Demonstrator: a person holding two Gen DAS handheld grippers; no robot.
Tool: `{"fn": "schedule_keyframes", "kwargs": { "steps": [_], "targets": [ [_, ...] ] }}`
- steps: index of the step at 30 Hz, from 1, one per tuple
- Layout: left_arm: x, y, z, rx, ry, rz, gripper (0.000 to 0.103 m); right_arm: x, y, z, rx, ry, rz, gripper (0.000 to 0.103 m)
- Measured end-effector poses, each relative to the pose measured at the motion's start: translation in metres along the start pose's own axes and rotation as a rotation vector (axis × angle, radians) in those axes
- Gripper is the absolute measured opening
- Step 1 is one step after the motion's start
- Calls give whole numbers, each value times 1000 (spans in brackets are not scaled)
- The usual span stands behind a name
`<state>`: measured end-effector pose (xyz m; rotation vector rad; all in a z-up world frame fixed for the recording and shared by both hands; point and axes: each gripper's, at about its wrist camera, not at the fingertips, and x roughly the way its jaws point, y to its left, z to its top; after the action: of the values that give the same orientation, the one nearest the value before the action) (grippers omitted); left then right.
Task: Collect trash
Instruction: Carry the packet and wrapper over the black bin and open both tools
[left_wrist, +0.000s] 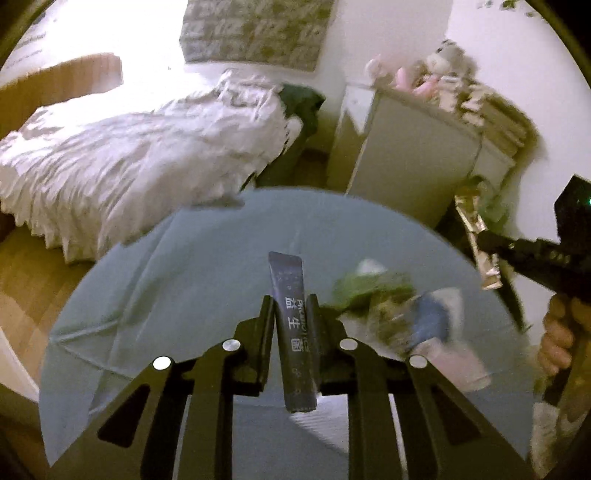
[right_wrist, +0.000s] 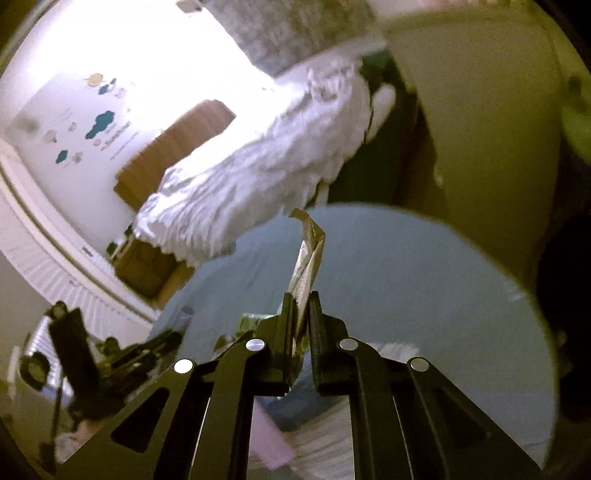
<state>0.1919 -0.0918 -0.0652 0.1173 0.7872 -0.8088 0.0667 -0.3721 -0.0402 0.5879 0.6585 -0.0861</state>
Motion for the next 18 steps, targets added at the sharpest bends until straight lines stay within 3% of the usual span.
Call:
{"fn": "schedule_keyframes", "kwargs": {
  "steps": [9,18],
  "targets": [
    [-9,-116,39,121,-95,-186,19,-95,-65,8,29,-222,-147,9],
    [43,-248,49,221,-48,-394,19,-160,-181,4,189,-323,-302,9]
  ]
}}
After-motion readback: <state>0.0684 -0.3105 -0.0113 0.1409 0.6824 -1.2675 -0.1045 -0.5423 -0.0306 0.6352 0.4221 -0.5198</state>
